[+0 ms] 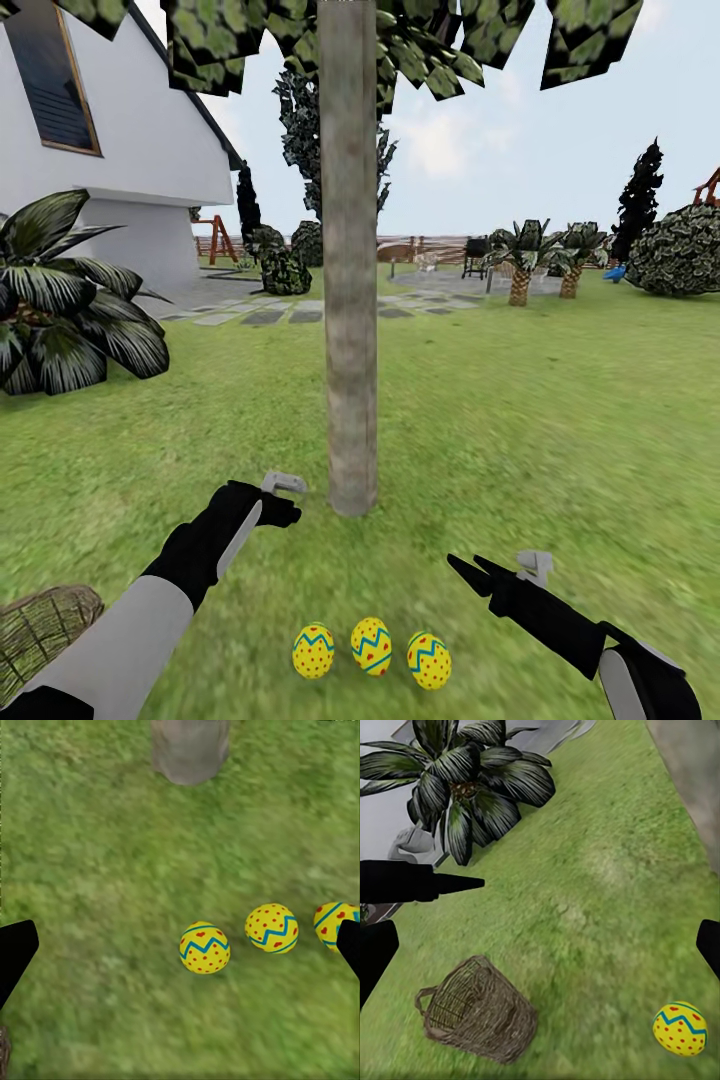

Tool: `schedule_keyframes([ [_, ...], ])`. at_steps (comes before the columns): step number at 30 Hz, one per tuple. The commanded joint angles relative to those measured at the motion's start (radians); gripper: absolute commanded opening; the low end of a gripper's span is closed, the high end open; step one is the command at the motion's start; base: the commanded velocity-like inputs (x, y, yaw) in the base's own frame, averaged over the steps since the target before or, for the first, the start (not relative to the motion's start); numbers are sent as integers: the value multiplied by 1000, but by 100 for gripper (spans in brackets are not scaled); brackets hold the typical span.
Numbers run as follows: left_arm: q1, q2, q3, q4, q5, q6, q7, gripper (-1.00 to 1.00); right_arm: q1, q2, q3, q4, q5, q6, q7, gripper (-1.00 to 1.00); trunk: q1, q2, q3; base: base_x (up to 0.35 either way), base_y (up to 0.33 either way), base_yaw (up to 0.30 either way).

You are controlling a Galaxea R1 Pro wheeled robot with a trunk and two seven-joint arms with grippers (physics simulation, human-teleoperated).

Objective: Take the three Easter eggs out of the wicker basket on the lawn in the garden, then place them on the lawn next to a single tree (choose any tree) so that all three eggs are next to the same tree and none are left in the basket.

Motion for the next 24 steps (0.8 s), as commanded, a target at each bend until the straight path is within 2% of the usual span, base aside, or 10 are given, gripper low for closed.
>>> schedule_keyframes([
  [1,-1,1,-3,-1,7,4,3,100,-1,0,-1,0,-5,7,1,100,-4,7,2,0,0,0],
  [24,-1,1,-3,-1,7,4,3,100,0,0,0,2,-5,3,3,100,-92,168,74,0,0,0],
])
